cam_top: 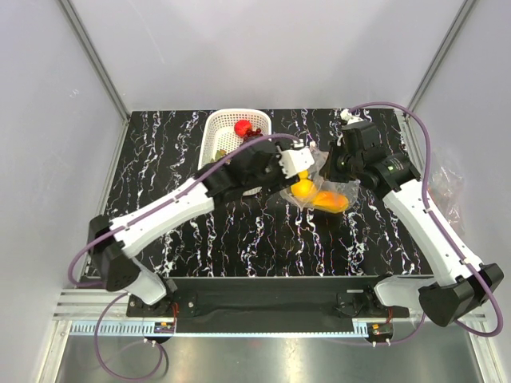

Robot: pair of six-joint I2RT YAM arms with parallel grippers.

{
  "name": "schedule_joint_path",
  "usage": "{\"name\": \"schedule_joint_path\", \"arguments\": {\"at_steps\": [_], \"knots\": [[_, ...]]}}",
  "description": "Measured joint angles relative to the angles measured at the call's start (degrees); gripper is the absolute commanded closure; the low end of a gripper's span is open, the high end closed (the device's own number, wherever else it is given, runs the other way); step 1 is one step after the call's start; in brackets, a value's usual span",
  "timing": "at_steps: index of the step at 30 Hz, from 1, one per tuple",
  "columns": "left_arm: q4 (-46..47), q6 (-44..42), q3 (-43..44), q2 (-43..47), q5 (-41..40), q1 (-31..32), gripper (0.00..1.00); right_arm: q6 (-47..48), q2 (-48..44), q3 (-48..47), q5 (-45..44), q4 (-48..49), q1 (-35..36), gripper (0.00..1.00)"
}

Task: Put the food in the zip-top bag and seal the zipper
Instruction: Place the fake fruit in the zipper food storage bag.

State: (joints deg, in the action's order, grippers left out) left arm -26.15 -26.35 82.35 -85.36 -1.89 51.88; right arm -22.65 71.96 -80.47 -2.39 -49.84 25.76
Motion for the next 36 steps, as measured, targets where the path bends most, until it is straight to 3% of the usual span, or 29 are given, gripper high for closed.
{"name": "schedule_joint_path", "arguments": {"at_steps": [8, 13, 28, 36], "knots": [[-6.8, 1.3, 13.8, -15.0, -14.8, 4.3, 0.62, -0.8, 0.0, 0.0, -0.2, -1.3, -0.7, 1.00], [-7.9, 2.9, 16.1, -18.3, -19.5, 4.5, 0.55, -1.2, 0.0, 0.0, -0.2, -2.3, -0.7, 1.00], [-6.1, 8.6, 15.3, -18.1, -11.8, 5.3, 0.52, -6.1, -8.5, 9.6, 0.1, 7.8, -0.5, 1.00], [-4.7, 12.2, 15.3, -18.1, -7.4, 5.5, 0.35, -11.7, -15.9, 19.1, -0.7, 17.2, -0.3, 1.00]]}}
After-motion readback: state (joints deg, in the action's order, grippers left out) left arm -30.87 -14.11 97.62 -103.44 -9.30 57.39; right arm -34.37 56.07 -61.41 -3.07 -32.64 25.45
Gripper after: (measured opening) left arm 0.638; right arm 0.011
